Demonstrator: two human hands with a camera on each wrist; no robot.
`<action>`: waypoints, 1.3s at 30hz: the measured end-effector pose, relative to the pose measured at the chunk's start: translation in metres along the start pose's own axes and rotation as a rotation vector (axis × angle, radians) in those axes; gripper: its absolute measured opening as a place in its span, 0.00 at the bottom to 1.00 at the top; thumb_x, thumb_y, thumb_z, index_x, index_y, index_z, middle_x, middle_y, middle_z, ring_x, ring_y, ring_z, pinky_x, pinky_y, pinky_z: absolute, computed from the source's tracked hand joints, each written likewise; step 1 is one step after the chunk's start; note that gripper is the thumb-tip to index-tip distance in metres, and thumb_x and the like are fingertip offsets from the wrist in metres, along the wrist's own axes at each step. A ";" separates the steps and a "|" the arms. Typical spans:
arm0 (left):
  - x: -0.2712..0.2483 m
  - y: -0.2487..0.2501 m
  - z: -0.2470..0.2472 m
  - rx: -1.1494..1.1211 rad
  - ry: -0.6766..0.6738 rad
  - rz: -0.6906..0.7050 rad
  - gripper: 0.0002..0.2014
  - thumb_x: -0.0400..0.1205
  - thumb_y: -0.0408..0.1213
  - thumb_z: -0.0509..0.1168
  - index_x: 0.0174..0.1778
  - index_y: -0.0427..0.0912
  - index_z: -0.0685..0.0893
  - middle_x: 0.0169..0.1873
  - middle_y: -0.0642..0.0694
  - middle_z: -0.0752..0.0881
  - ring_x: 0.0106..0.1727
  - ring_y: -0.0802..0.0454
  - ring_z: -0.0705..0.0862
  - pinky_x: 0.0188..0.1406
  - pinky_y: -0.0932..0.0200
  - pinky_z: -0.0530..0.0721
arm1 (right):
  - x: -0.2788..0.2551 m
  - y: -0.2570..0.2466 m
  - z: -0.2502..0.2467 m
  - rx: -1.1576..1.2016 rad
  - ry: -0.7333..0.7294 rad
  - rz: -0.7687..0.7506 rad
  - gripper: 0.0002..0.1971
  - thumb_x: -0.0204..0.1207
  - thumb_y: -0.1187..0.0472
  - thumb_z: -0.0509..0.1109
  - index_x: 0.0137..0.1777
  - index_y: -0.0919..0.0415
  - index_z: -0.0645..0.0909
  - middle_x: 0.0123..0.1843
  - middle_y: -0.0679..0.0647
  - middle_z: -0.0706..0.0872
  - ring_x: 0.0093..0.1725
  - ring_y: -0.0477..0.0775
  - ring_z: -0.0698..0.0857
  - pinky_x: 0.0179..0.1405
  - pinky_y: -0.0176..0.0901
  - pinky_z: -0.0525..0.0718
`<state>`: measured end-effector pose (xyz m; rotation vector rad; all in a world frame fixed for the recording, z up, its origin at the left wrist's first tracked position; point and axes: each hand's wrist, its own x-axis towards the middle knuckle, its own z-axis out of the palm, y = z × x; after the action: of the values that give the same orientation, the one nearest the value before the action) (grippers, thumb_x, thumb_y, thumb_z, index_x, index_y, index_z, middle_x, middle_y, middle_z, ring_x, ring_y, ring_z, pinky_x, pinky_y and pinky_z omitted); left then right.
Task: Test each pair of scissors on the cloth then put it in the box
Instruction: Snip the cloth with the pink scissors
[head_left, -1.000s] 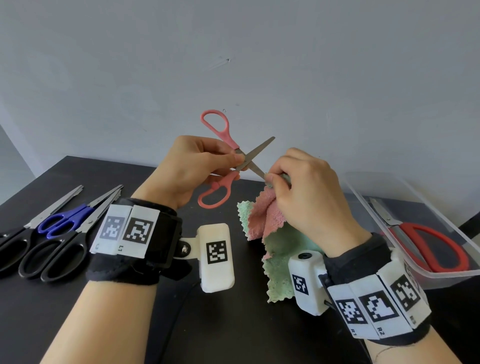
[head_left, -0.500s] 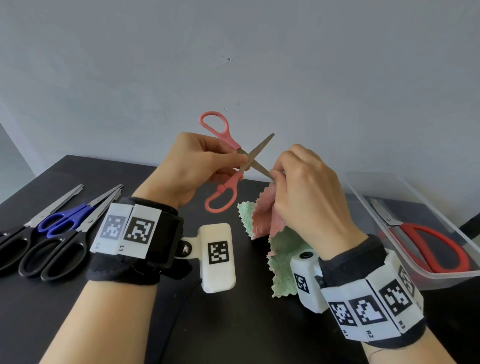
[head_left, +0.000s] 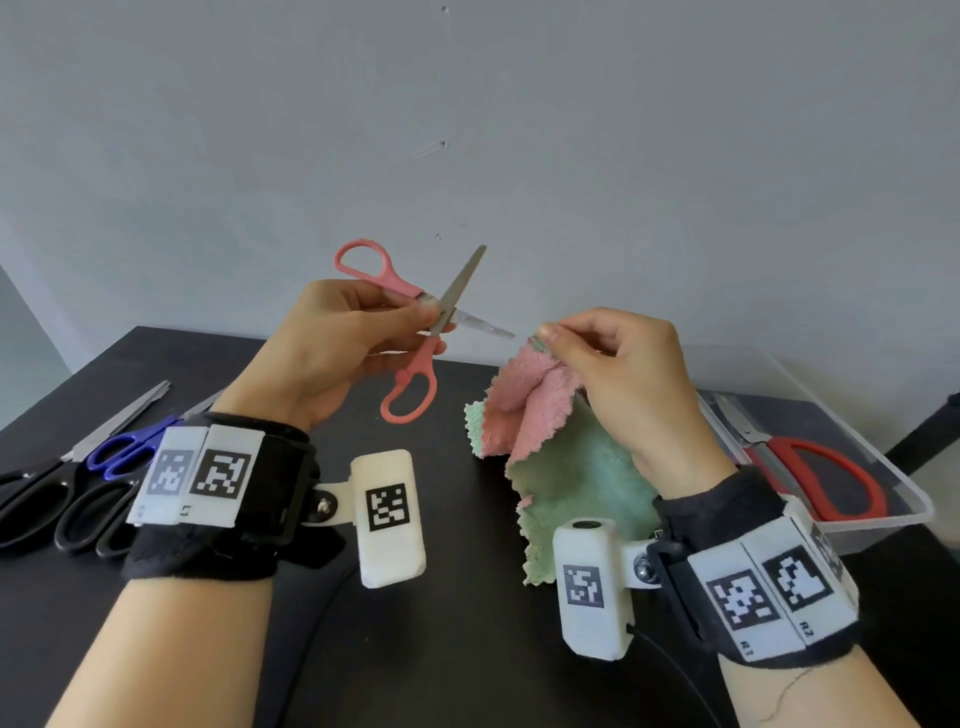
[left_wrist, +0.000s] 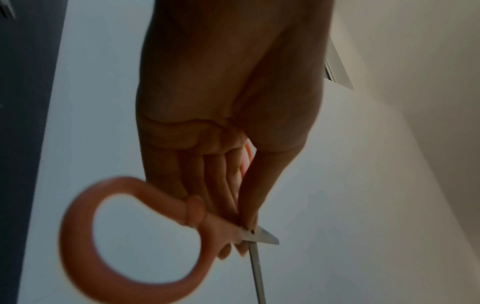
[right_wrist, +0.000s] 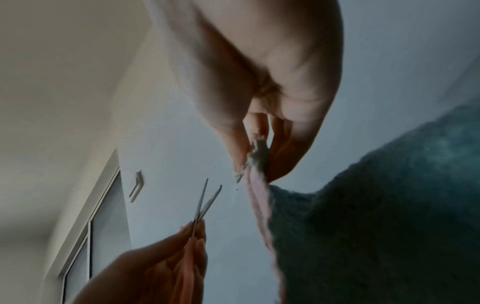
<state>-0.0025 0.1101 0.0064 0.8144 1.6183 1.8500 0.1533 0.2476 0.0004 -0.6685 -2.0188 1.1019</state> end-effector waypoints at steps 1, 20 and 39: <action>-0.004 -0.001 -0.001 -0.010 0.002 -0.005 0.02 0.77 0.30 0.68 0.42 0.37 0.86 0.36 0.47 0.92 0.37 0.50 0.91 0.37 0.61 0.88 | -0.002 0.000 0.000 0.055 -0.037 0.052 0.04 0.75 0.59 0.73 0.43 0.58 0.89 0.38 0.49 0.91 0.39 0.39 0.85 0.44 0.30 0.81; -0.024 -0.038 0.014 -0.352 0.009 -0.148 0.05 0.79 0.28 0.66 0.45 0.35 0.87 0.37 0.43 0.90 0.35 0.51 0.89 0.29 0.62 0.86 | -0.027 0.016 0.021 0.842 -0.251 0.530 0.07 0.78 0.67 0.68 0.53 0.64 0.85 0.47 0.57 0.89 0.42 0.49 0.87 0.44 0.37 0.87; 0.028 -0.018 0.027 -0.181 0.000 0.051 0.03 0.79 0.31 0.69 0.43 0.38 0.88 0.44 0.42 0.90 0.41 0.50 0.89 0.38 0.57 0.85 | 0.026 0.005 0.022 0.916 -0.281 0.299 0.08 0.71 0.74 0.70 0.49 0.73 0.85 0.43 0.61 0.91 0.42 0.52 0.90 0.43 0.35 0.87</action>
<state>-0.0010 0.1509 -0.0069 0.7820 1.4164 1.9977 0.1206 0.2574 -0.0030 -0.3305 -1.3813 2.1794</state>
